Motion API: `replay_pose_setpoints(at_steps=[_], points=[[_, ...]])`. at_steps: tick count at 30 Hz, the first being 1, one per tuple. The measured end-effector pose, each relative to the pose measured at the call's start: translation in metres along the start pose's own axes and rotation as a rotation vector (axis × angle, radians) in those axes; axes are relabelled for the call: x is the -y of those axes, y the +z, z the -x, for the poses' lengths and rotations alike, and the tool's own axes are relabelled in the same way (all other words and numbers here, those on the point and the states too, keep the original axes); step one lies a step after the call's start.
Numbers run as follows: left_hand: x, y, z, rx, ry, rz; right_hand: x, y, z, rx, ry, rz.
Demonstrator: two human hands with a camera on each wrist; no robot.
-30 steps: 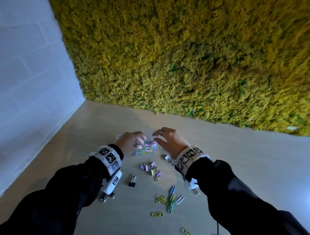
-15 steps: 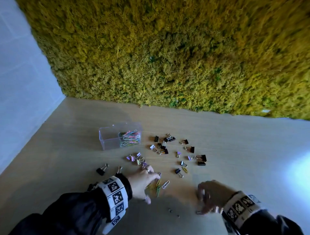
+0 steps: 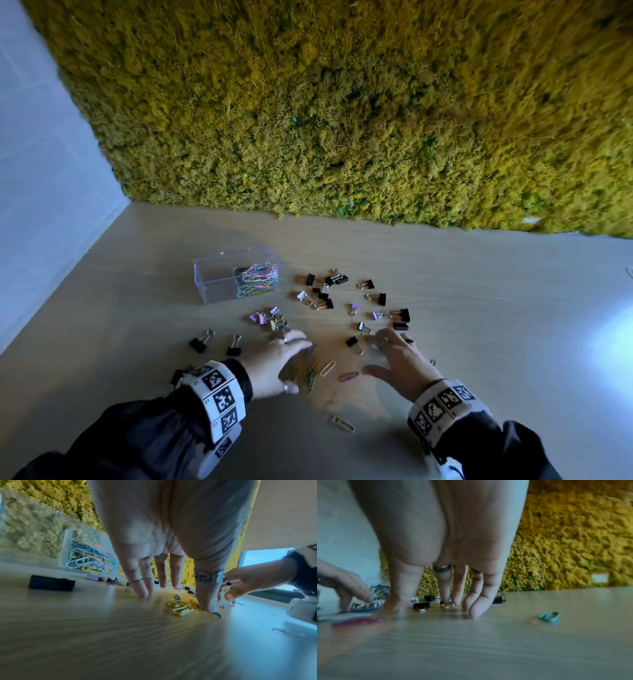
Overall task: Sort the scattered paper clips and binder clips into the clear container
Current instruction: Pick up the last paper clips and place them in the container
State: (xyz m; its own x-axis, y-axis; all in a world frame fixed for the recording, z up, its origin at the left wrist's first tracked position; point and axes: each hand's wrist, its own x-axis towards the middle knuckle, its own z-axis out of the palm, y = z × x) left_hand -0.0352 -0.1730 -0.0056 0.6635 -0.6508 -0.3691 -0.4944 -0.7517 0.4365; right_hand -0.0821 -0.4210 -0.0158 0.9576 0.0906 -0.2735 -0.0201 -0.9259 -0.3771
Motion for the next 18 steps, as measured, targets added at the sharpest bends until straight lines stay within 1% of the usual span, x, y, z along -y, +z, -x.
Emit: replay_pose_setpoints(at_steps=[2, 3, 4, 5, 6, 7, 8, 9, 10, 11, 15, 18], points=[[-0.005, 0.003, 0.0, 0.048, 0.014, -0.05, 0.001, 0.002, 0.004, 0.065, -0.026, 0.143], [-0.006, 0.004, 0.0, 0.058, 0.021, -0.064, -0.001, 0.004, 0.007, 0.064, -0.043, 0.169], [-0.005, 0.004, -0.001, 0.053, 0.029, -0.065, -0.002, 0.003, 0.012, 0.042, -0.05, 0.166], [-0.003, 0.004, -0.001, 0.032, 0.038, -0.052, -0.006, 0.002, 0.017, -0.022, -0.026, 0.135], [-0.001, 0.003, -0.001, 0.002, 0.042, -0.032, -0.011, -0.001, 0.022, -0.106, 0.021, 0.086], [0.001, 0.002, -0.002, -0.034, 0.041, -0.013, -0.019, -0.004, 0.025, -0.189, 0.1, 0.058], [0.003, 0.0, -0.003, -0.058, 0.034, 0.001, -0.029, -0.007, 0.028, -0.215, 0.195, 0.073], [0.003, -0.001, -0.005, -0.061, 0.026, 0.007, -0.034, -0.012, 0.031, -0.19, 0.298, 0.095], [0.002, -0.002, -0.007, -0.041, 0.015, 0.008, -0.035, -0.016, 0.034, -0.135, 0.358, 0.107], [0.0, -0.003, -0.009, -0.014, 0.003, 0.001, -0.037, -0.017, 0.035, -0.094, 0.37, 0.105], [-0.01, -0.006, -0.016, 0.06, -0.017, 0.003, -0.013, -0.01, 0.034, -0.015, 0.161, 0.019], [-0.01, -0.004, -0.014, 0.067, 0.009, 0.004, 0.002, 0.018, 0.028, 0.002, 0.135, -0.078]])
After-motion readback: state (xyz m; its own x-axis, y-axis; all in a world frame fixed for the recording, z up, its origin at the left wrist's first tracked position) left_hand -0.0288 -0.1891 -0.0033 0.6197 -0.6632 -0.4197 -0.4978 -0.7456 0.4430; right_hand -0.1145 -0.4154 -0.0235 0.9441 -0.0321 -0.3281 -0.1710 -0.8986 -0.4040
